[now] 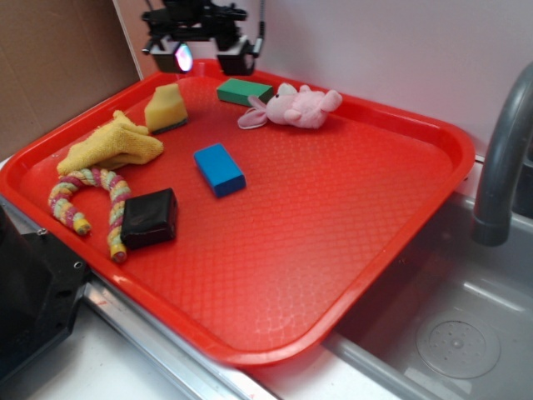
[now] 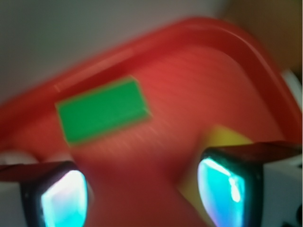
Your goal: Grab the green sponge.
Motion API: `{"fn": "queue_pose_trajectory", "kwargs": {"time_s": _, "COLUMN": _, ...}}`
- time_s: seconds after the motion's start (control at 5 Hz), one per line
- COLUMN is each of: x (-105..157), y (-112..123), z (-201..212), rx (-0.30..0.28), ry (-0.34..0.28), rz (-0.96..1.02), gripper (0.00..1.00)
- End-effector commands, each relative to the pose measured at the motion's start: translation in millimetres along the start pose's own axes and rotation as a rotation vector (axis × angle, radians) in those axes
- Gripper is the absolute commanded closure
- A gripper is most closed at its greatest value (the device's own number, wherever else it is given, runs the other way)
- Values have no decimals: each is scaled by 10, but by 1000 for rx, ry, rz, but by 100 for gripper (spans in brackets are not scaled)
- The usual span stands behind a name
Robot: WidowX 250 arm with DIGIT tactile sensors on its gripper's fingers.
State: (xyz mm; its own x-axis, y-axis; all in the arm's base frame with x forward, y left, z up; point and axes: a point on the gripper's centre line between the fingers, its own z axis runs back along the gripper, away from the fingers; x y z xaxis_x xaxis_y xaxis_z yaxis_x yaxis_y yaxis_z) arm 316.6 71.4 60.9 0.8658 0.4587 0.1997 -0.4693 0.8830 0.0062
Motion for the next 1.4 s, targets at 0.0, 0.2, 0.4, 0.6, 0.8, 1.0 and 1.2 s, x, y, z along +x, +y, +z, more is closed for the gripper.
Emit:
{"fn": "queue_pose_trajectory", "kwargs": {"time_s": 0.0, "x": 75, "y": 263, "z": 46, "rx": 76, "ry": -43, "rz": 45, "gripper": 0}}
{"fn": "queue_pose_trajectory", "kwargs": {"time_s": 0.2, "x": -49, "y": 408, "z": 270, "rx": 57, "ry": -85, "rz": 52, "gripper": 0}}
{"fn": "queue_pose_trajectory", "kwargs": {"time_s": 0.4, "x": -101, "y": 535, "z": 362, "rx": 40, "ry": -68, "rz": 80, "gripper": 0}}
{"fn": "queue_pose_trajectory", "kwargs": {"time_s": 0.6, "x": -86, "y": 618, "z": 334, "rx": 46, "ry": -41, "rz": 96, "gripper": 0}}
{"fn": "queue_pose_trajectory", "kwargs": {"time_s": 0.8, "x": -126, "y": 644, "z": 174, "rx": 66, "ry": 1, "rz": 91, "gripper": 0}}
{"fn": "queue_pose_trajectory", "kwargs": {"time_s": 1.0, "x": -156, "y": 535, "z": -83, "rx": 55, "ry": 38, "rz": 50, "gripper": 0}}
{"fn": "queue_pose_trajectory", "kwargs": {"time_s": 1.2, "x": -207, "y": 403, "z": -267, "rx": 76, "ry": 78, "rz": 28, "gripper": 0}}
